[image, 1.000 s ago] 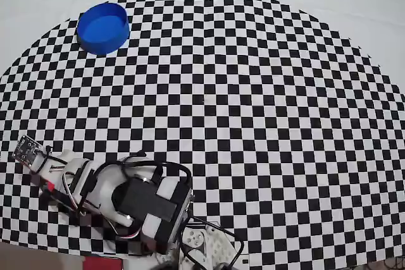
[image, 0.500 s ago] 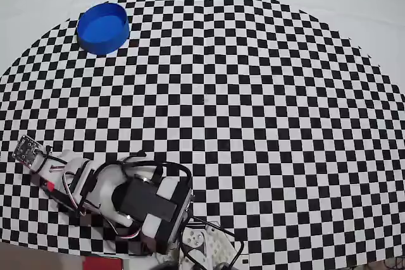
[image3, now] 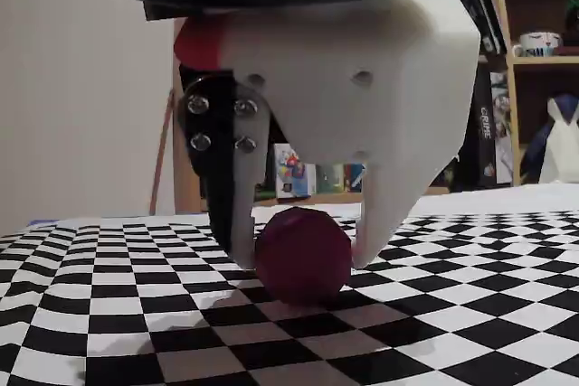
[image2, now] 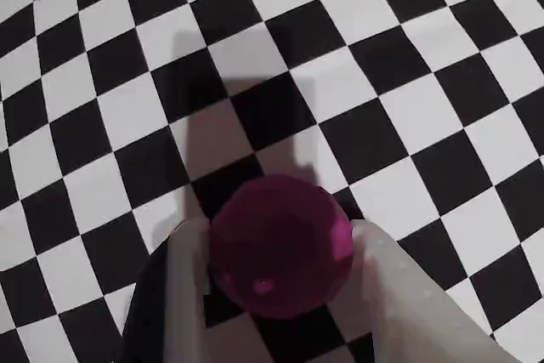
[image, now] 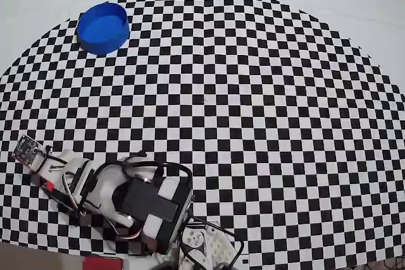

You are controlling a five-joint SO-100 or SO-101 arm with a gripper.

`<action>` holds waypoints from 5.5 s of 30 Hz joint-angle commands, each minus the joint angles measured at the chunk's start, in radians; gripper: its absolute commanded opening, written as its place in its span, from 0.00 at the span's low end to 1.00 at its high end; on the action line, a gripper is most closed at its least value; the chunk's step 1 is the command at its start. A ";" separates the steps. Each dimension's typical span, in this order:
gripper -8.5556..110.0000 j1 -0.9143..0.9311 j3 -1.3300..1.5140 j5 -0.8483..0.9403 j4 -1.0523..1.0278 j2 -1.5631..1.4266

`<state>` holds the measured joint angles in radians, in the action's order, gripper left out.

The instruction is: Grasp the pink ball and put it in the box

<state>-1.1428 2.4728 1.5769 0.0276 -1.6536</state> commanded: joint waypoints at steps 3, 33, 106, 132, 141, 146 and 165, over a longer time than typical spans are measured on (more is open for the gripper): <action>0.07 0.005 -0.018 0.000 0.002 -0.115; 0.07 0.055 0.176 0.006 -0.051 -0.546; 0.07 0.400 0.132 0.008 0.005 -0.606; 0.07 0.604 0.130 0.008 0.006 -0.606; 0.07 0.649 0.130 0.008 0.006 -0.609; 0.07 0.673 0.123 0.008 0.006 -0.603; 0.07 0.715 -0.072 0.008 0.011 -0.376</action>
<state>-0.4433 2.4682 1.5769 0.0199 -2.0463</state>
